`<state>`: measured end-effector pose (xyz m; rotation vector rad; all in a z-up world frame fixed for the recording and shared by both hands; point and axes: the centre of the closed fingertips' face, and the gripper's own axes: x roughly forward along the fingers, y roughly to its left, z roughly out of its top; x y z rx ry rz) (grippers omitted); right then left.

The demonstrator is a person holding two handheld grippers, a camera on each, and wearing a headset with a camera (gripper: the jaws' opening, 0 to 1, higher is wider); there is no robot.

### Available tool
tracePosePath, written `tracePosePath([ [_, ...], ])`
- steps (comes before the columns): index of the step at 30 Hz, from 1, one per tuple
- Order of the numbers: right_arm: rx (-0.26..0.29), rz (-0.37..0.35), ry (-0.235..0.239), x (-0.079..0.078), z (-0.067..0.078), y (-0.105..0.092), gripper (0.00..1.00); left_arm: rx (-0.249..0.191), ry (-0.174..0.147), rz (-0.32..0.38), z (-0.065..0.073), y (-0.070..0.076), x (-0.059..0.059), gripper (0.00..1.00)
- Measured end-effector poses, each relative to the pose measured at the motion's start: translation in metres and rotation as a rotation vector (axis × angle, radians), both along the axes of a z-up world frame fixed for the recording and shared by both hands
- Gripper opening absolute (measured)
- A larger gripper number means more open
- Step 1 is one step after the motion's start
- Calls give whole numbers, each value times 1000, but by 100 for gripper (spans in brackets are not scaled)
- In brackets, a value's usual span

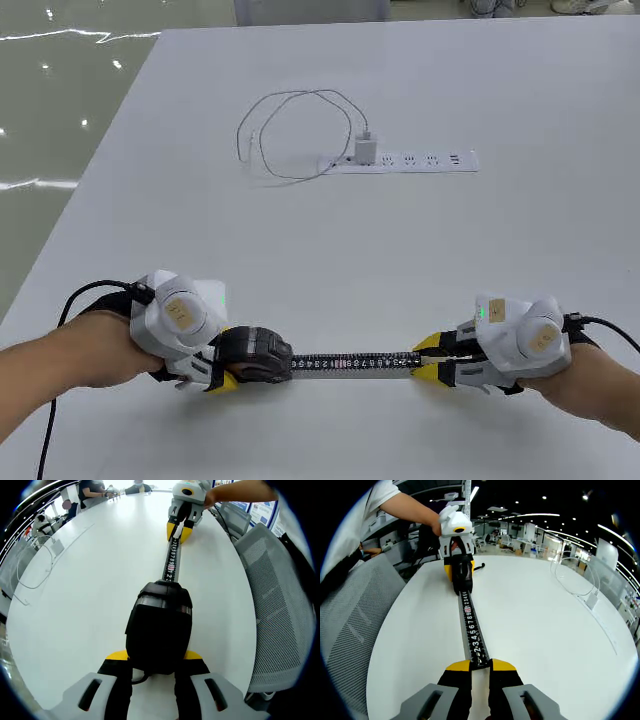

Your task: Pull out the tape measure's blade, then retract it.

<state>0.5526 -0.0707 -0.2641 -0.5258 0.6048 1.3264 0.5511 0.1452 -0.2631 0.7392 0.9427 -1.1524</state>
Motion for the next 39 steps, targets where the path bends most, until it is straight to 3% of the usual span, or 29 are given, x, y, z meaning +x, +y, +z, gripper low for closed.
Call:
tracePosePath([
  [39, -59, -26, -5, 0, 2, -46, 7, 6, -2, 0, 0, 0, 0, 27],
])
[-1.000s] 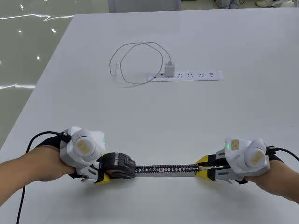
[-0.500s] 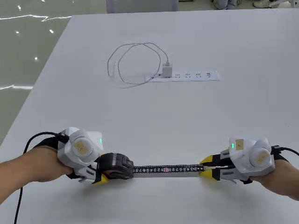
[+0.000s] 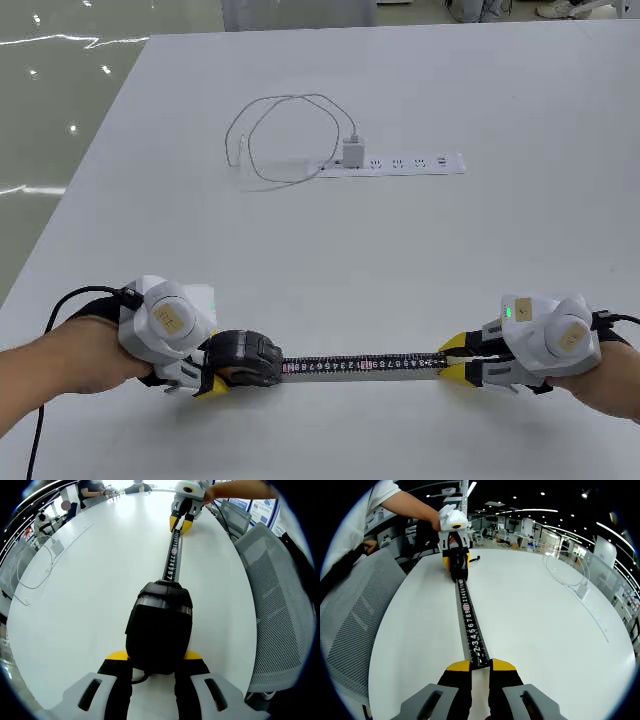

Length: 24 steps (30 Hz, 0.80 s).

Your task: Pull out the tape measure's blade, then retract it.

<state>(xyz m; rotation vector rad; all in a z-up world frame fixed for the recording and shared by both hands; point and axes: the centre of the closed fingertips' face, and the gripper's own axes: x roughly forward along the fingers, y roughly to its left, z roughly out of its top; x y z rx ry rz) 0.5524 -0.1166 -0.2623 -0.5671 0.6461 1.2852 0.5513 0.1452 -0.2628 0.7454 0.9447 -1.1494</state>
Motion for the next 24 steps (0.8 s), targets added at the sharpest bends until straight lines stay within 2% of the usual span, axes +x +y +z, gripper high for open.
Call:
tracePosePath([
  [24, -27, -27, 8, -2, -2, -24, 7, 1, -6, -1, 0, 0, 0, 27],
])
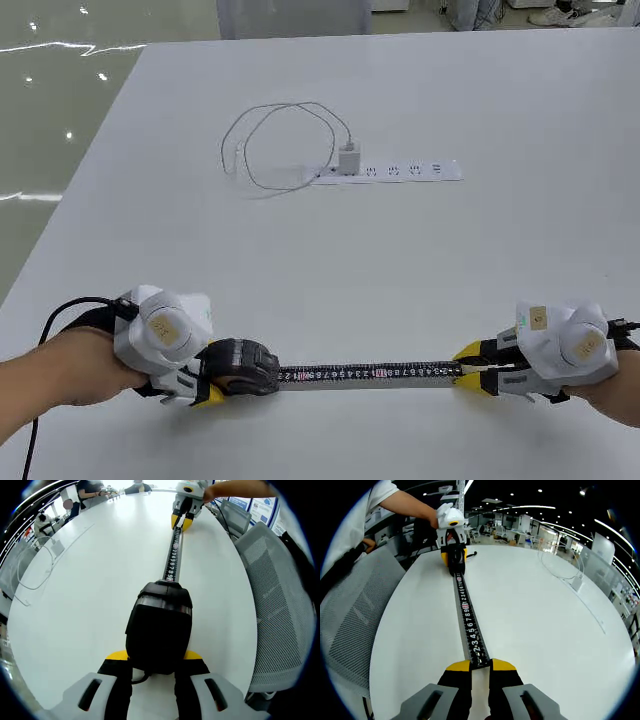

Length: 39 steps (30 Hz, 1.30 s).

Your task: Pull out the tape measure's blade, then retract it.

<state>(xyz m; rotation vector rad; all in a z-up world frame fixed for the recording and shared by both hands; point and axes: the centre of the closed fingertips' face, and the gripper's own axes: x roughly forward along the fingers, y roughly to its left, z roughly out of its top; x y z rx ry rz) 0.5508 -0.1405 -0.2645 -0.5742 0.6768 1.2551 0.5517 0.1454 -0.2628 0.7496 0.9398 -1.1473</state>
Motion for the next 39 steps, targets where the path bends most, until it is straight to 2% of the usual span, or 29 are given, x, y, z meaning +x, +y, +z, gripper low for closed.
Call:
tracePosePath([
  [14, -27, -12, -3, 0, -2, -19, 8, 2, 0, -1, 0, 0, 0, 27],
  [24, -28, -16, 1, -1, -1, -18, 8, -3, -5, -1, 1, -1, 0, 28],
  [28, -36, -9, 3, -3, 0, -18, 9, -16, -18, -1, 1, -2, 1, 28],
  [29, -37, -9, 7, -4, 0, -18, 9, -21, -12, 13, 1, -3, 1, 28],
  [34, -46, 0, 9, -4, -1, -18, 9, -14, -14, 9, 2, -3, 1, 28],
  [39, -50, 3, 14, -4, -1, -17, 9, -21, -30, -1, 3, -3, 1, 28],
])
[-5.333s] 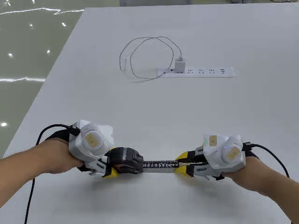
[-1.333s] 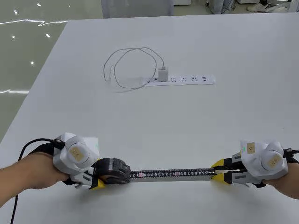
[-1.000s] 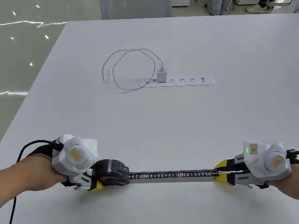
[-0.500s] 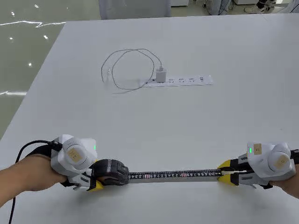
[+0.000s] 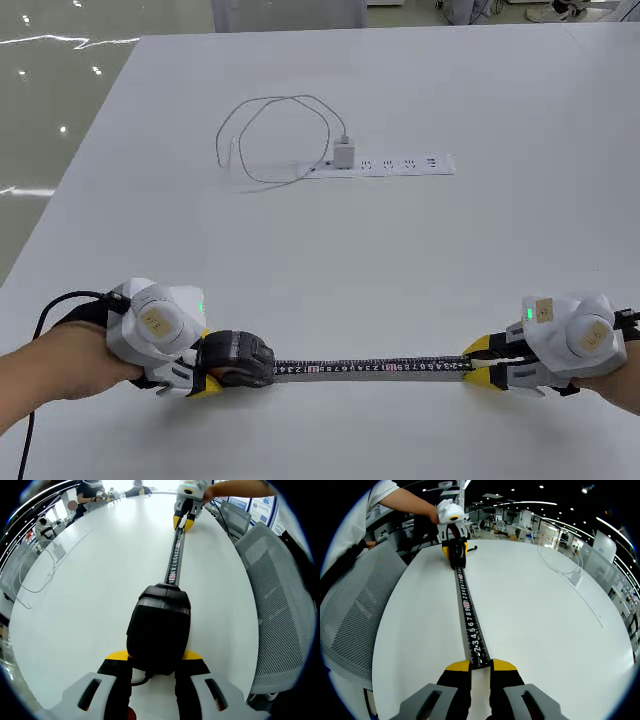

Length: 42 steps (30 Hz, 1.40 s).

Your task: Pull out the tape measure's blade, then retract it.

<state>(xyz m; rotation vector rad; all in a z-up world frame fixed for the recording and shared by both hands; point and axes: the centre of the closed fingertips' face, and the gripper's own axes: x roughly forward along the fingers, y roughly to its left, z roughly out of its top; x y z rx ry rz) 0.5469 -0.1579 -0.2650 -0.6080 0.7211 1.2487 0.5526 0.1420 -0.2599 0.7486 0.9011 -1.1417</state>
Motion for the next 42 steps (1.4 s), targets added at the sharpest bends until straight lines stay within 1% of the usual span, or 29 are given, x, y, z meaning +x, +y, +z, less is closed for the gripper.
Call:
tracePosePath([
  [4, -1, 0, 4, 1, -1, -1, 10, -12, 2, 11, 0, -1, 0, 28],
  [10, -5, -8, 13, -1, 0, 0, 10, -31, -4, 12, 1, -1, 1, 28],
  [16, -12, -2, 11, 0, -1, -1, 10, -38, 0, 16, 1, -2, 2, 29],
  [27, -9, -6, 10, -1, -1, -1, 11, -46, 1, 19, 1, -2, 2, 29],
  [32, 7, -12, 14, 1, 2, 3, 15, -46, 3, 30, 1, -2, 2, 29],
  [33, 6, -17, 16, 2, 2, 3, 16, -46, 5, 38, 1, -1, 3, 30],
  [34, 7, -20, 21, 2, 2, 4, 19, -44, 1, 41, 1, 0, 4, 32],
  [36, 8, -19, 23, 1, 2, 5, 19, -46, 8, 59, 1, 1, 4, 36],
  [38, 8, -20, 25, 0, 2, 5, 20, -56, 9, 63, 3, 2, 5, 37],
  [42, 5, -24, 29, 0, 1, 4, 21, -57, 12, 65, 3, 2, 4, 38],
])
